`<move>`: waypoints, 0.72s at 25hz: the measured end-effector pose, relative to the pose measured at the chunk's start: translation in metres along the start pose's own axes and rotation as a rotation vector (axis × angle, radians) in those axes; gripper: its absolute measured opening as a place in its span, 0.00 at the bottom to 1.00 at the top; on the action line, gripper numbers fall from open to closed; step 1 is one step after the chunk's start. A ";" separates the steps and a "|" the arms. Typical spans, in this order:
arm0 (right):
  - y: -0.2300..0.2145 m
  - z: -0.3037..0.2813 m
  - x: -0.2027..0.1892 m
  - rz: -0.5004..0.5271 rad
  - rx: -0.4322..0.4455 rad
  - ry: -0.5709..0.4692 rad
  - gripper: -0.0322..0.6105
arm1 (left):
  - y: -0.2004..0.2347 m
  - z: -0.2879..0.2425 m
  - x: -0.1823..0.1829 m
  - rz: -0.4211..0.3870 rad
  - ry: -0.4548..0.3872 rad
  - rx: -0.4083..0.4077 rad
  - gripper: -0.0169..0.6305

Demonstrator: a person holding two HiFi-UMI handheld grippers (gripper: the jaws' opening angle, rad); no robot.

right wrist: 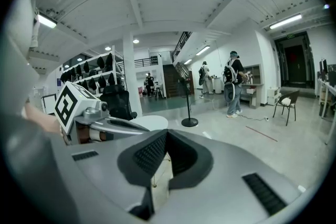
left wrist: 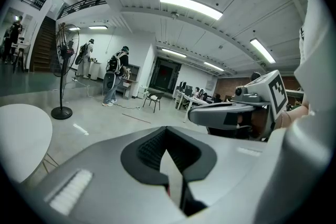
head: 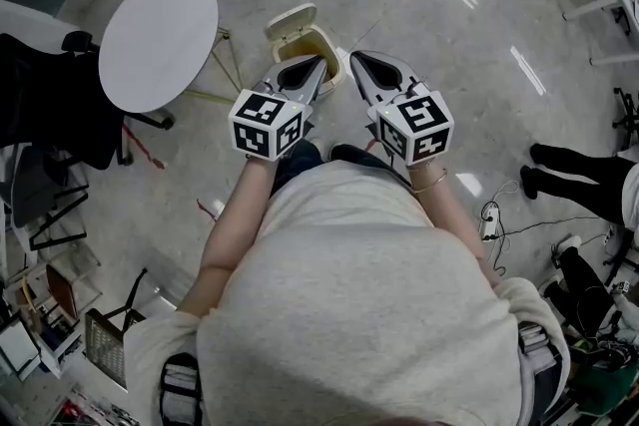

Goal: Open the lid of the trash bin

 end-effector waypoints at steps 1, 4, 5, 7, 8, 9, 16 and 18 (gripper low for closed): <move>0.000 0.001 0.000 -0.008 0.002 -0.003 0.06 | 0.000 0.000 0.000 0.005 -0.001 0.002 0.04; 0.001 0.002 -0.002 -0.018 0.001 -0.004 0.06 | 0.001 0.000 -0.003 0.013 0.005 0.012 0.04; 0.001 0.002 -0.003 -0.018 0.000 -0.002 0.06 | 0.001 0.000 -0.004 0.013 0.009 0.013 0.04; 0.000 0.003 -0.004 -0.016 -0.003 0.001 0.06 | 0.000 -0.001 -0.004 0.014 0.012 0.014 0.04; -0.001 0.003 -0.004 -0.013 -0.003 0.002 0.06 | 0.000 -0.001 -0.004 0.016 0.013 0.014 0.04; 0.000 0.003 -0.004 -0.010 -0.001 0.002 0.06 | 0.000 -0.002 -0.004 0.018 0.014 0.015 0.04; 0.004 0.001 -0.008 -0.018 0.009 0.006 0.06 | 0.000 -0.001 -0.007 0.041 0.009 0.012 0.04; 0.004 0.000 -0.009 -0.016 0.010 0.009 0.06 | 0.000 0.000 -0.007 0.043 0.006 0.010 0.04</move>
Point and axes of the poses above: the fingertips, and each gripper's own axes: z backward along the fingers, y to its left, x out of its top, the point moved 1 cm from there along z, backward along the fingers, and after that the axes turned 8 degrees about y, right-handed, at the moved point
